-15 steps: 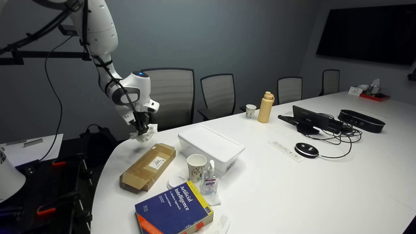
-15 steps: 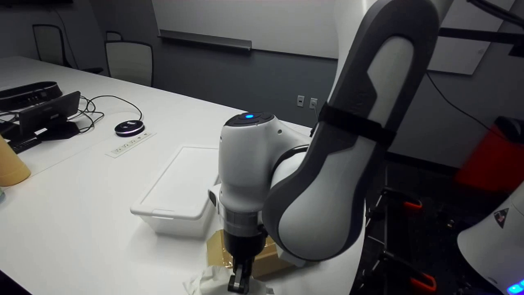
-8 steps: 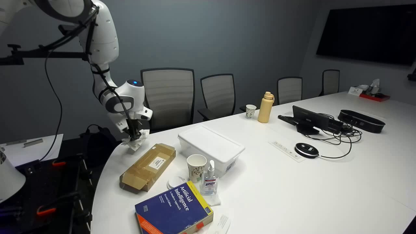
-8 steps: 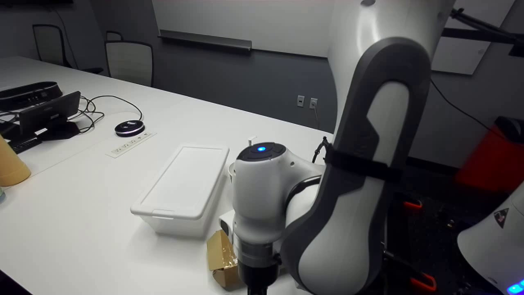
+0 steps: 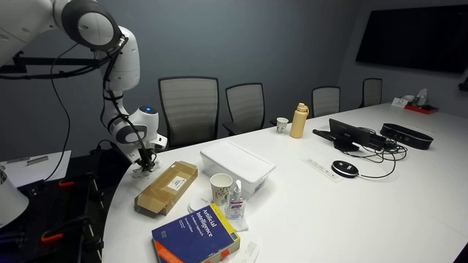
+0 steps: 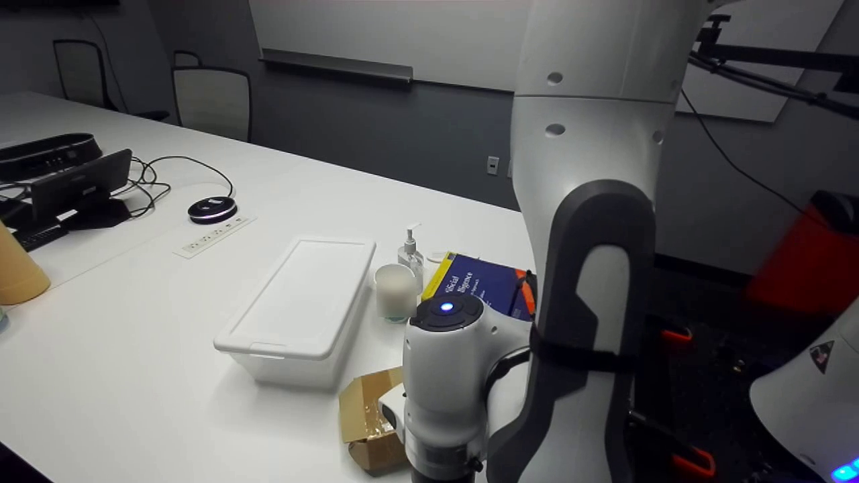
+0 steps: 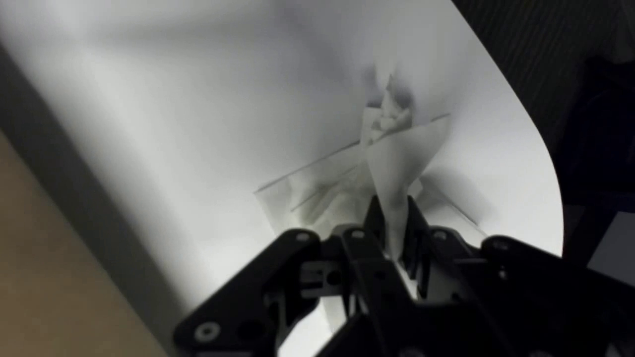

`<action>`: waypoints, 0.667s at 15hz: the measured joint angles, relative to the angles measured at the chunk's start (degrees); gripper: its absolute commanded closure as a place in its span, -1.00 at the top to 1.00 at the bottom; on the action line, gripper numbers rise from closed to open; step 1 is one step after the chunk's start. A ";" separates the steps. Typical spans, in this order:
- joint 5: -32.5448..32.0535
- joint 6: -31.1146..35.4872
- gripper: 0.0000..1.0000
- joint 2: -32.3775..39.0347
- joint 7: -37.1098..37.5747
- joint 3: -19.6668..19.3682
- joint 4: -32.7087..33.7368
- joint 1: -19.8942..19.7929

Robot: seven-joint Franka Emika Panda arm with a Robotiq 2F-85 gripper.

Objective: Use the tissue to wipe the box

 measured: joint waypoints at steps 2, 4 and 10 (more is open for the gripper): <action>-0.47 0.34 0.10 0.83 0.00 -0.11 0.81 0.07; -0.83 0.63 0.41 0.91 0.00 -0.11 1.37 0.05; -0.93 0.50 1.00 -0.90 0.00 0.89 1.90 -1.14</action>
